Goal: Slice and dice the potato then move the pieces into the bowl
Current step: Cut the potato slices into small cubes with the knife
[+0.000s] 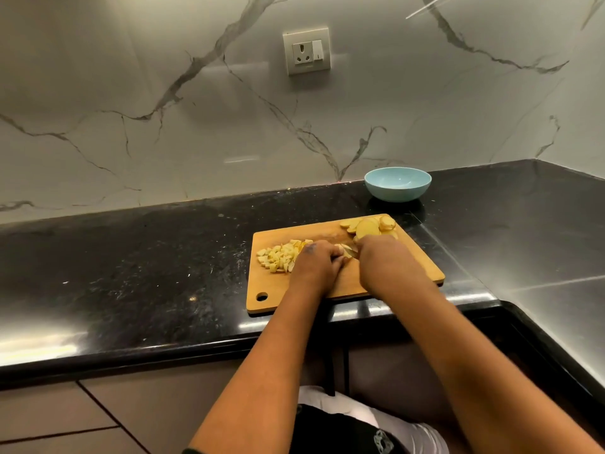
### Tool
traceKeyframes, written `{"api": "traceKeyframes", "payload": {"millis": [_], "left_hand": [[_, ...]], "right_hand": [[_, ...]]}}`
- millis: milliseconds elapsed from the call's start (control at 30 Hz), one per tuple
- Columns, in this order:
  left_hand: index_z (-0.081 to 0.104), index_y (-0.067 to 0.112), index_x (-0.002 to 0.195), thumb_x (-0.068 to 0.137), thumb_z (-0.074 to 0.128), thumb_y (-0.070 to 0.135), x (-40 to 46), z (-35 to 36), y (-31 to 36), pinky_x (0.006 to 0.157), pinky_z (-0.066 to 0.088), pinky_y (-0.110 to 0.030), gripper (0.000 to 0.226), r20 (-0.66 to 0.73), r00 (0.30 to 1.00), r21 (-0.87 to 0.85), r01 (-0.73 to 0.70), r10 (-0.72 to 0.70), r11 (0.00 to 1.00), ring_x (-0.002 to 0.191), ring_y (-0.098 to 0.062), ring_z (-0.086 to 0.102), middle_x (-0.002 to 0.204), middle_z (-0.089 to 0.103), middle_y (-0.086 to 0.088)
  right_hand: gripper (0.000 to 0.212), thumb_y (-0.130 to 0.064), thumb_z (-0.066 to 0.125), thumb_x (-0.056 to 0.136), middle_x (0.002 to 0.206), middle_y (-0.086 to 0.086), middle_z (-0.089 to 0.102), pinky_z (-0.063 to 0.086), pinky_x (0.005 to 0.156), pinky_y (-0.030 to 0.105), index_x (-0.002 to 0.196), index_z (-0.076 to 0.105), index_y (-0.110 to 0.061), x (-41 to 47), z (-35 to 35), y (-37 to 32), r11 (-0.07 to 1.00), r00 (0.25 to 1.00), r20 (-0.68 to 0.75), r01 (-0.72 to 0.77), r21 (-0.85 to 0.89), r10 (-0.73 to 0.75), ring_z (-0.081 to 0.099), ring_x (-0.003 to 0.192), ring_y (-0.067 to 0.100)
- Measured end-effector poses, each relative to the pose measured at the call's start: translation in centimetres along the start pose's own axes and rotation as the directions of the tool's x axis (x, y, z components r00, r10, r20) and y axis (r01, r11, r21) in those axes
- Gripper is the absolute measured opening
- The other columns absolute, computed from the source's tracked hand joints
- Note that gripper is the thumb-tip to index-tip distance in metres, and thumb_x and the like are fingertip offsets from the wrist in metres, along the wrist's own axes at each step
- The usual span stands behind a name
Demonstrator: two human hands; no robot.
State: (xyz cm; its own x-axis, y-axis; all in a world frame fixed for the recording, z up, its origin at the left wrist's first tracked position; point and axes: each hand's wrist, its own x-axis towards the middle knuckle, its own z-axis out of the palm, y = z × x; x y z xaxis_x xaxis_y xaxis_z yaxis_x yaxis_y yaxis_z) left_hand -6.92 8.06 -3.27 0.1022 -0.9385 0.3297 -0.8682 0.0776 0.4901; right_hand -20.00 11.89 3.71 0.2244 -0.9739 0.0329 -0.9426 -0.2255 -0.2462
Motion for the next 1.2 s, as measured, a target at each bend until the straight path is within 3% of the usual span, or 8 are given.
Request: {"api": "traceKeyframes", "payload": {"millis": [100,167,233,367,700,900,1100,1200], "left_hand": [[0.072,0.016,0.113,0.094,0.064,0.030,0.0,0.1,-0.2,0.084,0.041,-0.022,0.025,-0.005,1.000,-0.023,0.018,-0.018,1.000,0.104,-0.016,0.061,0.113,0.070,-0.002],[0.072,0.017,0.115,0.093,0.065,0.031,-0.1,0.1,-0.3,0.085,0.041,-0.021,0.026,-0.014,1.000,-0.027,0.020,-0.021,0.999,0.105,-0.014,0.061,0.113,0.071,0.000],[0.072,0.017,0.113,0.092,0.066,0.033,-0.3,0.0,-0.4,0.083,0.040,-0.021,0.027,-0.034,0.999,-0.025,0.014,-0.015,1.000,0.102,-0.013,0.061,0.110,0.072,0.000],[0.072,0.014,0.110,0.091,0.067,0.029,-0.6,-0.4,-0.2,0.082,0.040,-0.020,0.025,-0.041,0.999,-0.040,-0.001,-0.001,0.999,0.098,-0.013,0.061,0.108,0.072,-0.002],[0.075,0.013,0.107,0.093,0.064,0.022,-0.4,-0.1,-0.4,0.088,0.046,-0.027,0.020,-0.033,0.999,-0.006,-0.015,0.015,1.000,0.099,-0.018,0.064,0.107,0.073,-0.005],[0.076,0.012,0.104,0.092,0.066,0.020,-0.2,0.0,-0.3,0.086,0.045,-0.026,0.017,-0.034,0.999,-0.015,-0.015,0.015,1.000,0.097,-0.019,0.065,0.105,0.073,-0.006],[0.074,0.011,0.107,0.092,0.067,0.021,-0.2,0.3,-0.7,0.086,0.049,-0.028,0.020,-0.045,0.999,-0.047,-0.020,0.018,0.999,0.097,-0.017,0.063,0.107,0.071,-0.005],[0.074,0.011,0.109,0.092,0.067,0.021,-0.4,0.2,-0.7,0.087,0.047,-0.025,0.021,-0.055,0.998,-0.048,-0.026,0.023,0.999,0.098,-0.016,0.063,0.108,0.072,-0.004]], "right_hand": [[0.040,-0.002,0.065,0.082,0.082,0.005,0.043,0.048,0.075,0.033,0.119,0.056,-0.012,-1.1,-2.3,1.1,0.988,0.990,0.135,-0.030,-0.148,0.050,0.049,0.082,0.024],[0.041,-0.004,0.065,0.084,0.096,0.007,0.054,0.053,0.083,0.033,0.123,0.056,-0.015,-1.8,-2.6,1.9,0.988,0.986,0.162,-0.027,-0.150,0.051,0.056,0.092,0.025],[0.037,-0.008,0.061,0.090,0.110,0.008,0.058,0.055,0.086,0.036,0.125,0.056,-0.020,-2.2,-2.2,2.3,0.998,0.995,0.101,-0.021,-0.056,0.026,0.059,0.098,0.024],[0.023,-0.009,0.052,0.094,0.087,0.006,0.055,0.043,0.057,0.026,0.114,0.059,-0.020,-1.6,0.1,2.5,0.977,0.986,-0.165,0.026,0.213,0.010,0.054,0.075,0.019],[0.019,-0.008,0.049,0.095,0.097,0.007,0.057,0.046,0.071,0.029,0.110,0.057,-0.017,-0.7,3.0,0.9,0.973,0.986,-0.166,0.037,0.228,0.001,0.056,0.089,0.022],[0.023,-0.005,0.050,0.093,0.102,0.007,0.060,0.047,0.073,0.030,0.110,0.060,-0.017,0.3,2.5,0.0,0.973,0.997,-0.074,0.001,0.231,0.017,0.053,0.086,0.020],[0.048,-0.004,0.064,0.086,0.118,0.007,0.053,0.053,0.085,0.034,0.129,0.052,-0.020,-2.2,-1.0,1.2,0.998,0.983,0.177,-0.048,-0.028,0.052,0.056,0.103,0.025],[0.038,-0.011,0.061,0.092,0.115,0.007,0.055,0.055,0.083,0.035,0.127,0.055,-0.025,-3.0,-1.7,2.6,0.998,0.992,0.120,-0.052,0.038,0.047,0.058,0.099,0.023]]}}
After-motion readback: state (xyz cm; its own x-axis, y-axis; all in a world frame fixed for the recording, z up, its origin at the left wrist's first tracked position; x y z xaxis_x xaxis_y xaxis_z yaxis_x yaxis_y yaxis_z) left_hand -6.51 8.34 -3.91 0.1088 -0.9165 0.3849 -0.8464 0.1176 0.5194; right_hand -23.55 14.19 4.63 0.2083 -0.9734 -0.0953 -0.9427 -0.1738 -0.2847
